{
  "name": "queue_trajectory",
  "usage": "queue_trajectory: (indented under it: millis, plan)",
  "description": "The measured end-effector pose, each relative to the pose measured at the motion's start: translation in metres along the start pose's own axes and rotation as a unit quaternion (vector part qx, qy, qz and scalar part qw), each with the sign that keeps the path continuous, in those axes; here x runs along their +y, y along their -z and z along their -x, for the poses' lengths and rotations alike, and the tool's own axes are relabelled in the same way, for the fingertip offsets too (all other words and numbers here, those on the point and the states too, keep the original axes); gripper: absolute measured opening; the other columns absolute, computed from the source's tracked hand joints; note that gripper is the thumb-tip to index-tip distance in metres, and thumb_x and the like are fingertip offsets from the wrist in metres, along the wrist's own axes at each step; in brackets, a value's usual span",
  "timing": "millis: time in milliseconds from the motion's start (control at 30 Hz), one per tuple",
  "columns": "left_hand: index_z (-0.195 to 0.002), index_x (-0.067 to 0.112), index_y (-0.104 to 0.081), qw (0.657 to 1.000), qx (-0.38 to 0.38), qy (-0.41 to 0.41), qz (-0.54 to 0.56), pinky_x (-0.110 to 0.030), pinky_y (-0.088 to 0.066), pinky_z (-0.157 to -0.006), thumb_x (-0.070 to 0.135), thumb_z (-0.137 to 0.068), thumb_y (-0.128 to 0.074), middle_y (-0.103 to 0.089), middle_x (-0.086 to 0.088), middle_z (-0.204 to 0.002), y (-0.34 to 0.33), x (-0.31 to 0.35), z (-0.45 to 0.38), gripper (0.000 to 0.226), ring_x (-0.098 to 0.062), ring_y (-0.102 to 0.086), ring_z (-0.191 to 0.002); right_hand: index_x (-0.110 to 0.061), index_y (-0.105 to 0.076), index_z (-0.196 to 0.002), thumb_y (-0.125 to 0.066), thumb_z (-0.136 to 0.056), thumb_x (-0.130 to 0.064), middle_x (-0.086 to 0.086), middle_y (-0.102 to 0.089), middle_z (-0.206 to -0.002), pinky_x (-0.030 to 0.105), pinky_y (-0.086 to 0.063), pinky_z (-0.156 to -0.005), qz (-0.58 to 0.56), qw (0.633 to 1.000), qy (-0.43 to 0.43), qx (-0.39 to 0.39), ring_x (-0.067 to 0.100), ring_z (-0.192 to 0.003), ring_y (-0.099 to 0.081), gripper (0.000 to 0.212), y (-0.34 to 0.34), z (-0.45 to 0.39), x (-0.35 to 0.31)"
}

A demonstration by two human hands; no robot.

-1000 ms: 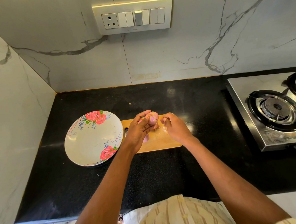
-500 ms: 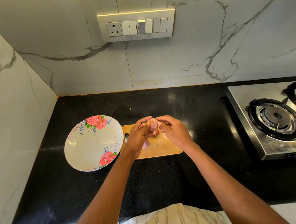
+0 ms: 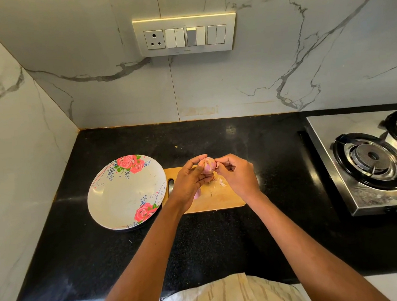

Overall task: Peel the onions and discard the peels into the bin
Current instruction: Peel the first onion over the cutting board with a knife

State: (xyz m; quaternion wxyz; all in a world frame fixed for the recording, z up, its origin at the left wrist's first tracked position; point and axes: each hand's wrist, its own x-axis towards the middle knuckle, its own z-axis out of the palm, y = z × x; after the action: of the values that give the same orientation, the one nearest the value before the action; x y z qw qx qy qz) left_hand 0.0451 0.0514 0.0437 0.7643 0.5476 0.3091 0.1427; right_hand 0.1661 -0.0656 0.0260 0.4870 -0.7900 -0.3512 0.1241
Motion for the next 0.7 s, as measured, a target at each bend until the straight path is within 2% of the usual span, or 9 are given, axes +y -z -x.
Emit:
queue_trajectory:
  millis: [100, 233, 400, 467, 567, 700]
  plan:
    - [-0.122, 0.03, -0.063, 1.0, 0.005, -0.004, -0.005, -0.026, -0.059, -0.086, 0.024, -0.103, -0.054, -0.067, -0.002, -0.126, 0.001, 0.002, -0.001, 0.021, -0.023, -0.071, -0.109, -0.022, -0.074, -0.109, -0.07, -0.097, -0.025, -0.015, -0.073, -0.097, 0.021, -0.059, -0.082, -0.035, 0.999, -0.014, -0.018, 0.001, -0.092, -0.071, 0.014, 0.001, -0.001, 0.0]
    - [-0.124, 0.029, -0.063, 0.999, -0.002, -0.018, -0.032, -0.025, -0.058, -0.082, 0.024, -0.104, -0.054, -0.072, 0.0, -0.118, 0.004, 0.001, -0.004, 0.023, -0.02, -0.072, -0.105, -0.022, -0.075, -0.114, -0.07, -0.096, -0.03, -0.016, -0.073, -0.104, 0.01, -0.051, -0.083, -0.041, 0.999, 0.003, -0.028, -0.004, -0.1, -0.066, 0.02, 0.004, 0.0, -0.006]
    - [-0.136, 0.022, -0.059, 0.997, -0.016, -0.031, -0.073, -0.03, -0.059, -0.09, 0.026, -0.104, -0.052, -0.068, -0.004, -0.128, 0.009, -0.002, -0.007, 0.032, -0.021, -0.07, -0.112, -0.024, -0.076, -0.106, -0.072, -0.095, -0.026, -0.02, -0.072, -0.095, 0.014, -0.054, -0.079, -0.032, 0.999, 0.006, -0.034, -0.002, -0.093, -0.069, 0.013, 0.005, -0.001, -0.004]
    - [-0.137, 0.021, -0.058, 0.996, -0.023, -0.03, -0.078, -0.032, -0.058, -0.093, 0.026, -0.104, -0.052, -0.068, -0.005, -0.129, 0.011, -0.003, -0.006, 0.034, -0.022, -0.069, -0.113, -0.026, -0.076, -0.104, -0.073, -0.094, -0.025, -0.023, -0.07, -0.091, 0.011, -0.053, -0.078, -0.028, 0.999, 0.006, -0.041, -0.004, -0.092, -0.068, 0.01, 0.007, -0.001, -0.004]
    - [-0.135, 0.021, -0.059, 0.997, -0.027, -0.031, -0.072, -0.029, -0.058, -0.091, 0.025, -0.104, -0.052, -0.069, -0.003, -0.127, 0.011, -0.003, -0.004, 0.032, -0.02, -0.07, -0.112, -0.024, -0.077, -0.103, -0.073, -0.094, -0.024, -0.025, -0.069, -0.09, 0.006, -0.049, -0.075, -0.022, 0.999, 0.004, -0.041, -0.01, -0.091, -0.065, 0.01, 0.007, 0.001, -0.004]
    - [-0.133, 0.026, -0.06, 0.996, -0.036, -0.028, -0.071, -0.026, -0.057, -0.09, 0.027, -0.103, -0.053, -0.067, -0.001, -0.13, 0.011, -0.003, -0.002, 0.031, -0.019, -0.069, -0.115, -0.022, -0.077, -0.101, -0.074, -0.093, -0.022, -0.021, -0.072, -0.09, 0.009, -0.052, -0.074, -0.024, 0.999, -0.007, -0.026, -0.004, -0.089, -0.068, 0.009, 0.006, 0.002, -0.001]
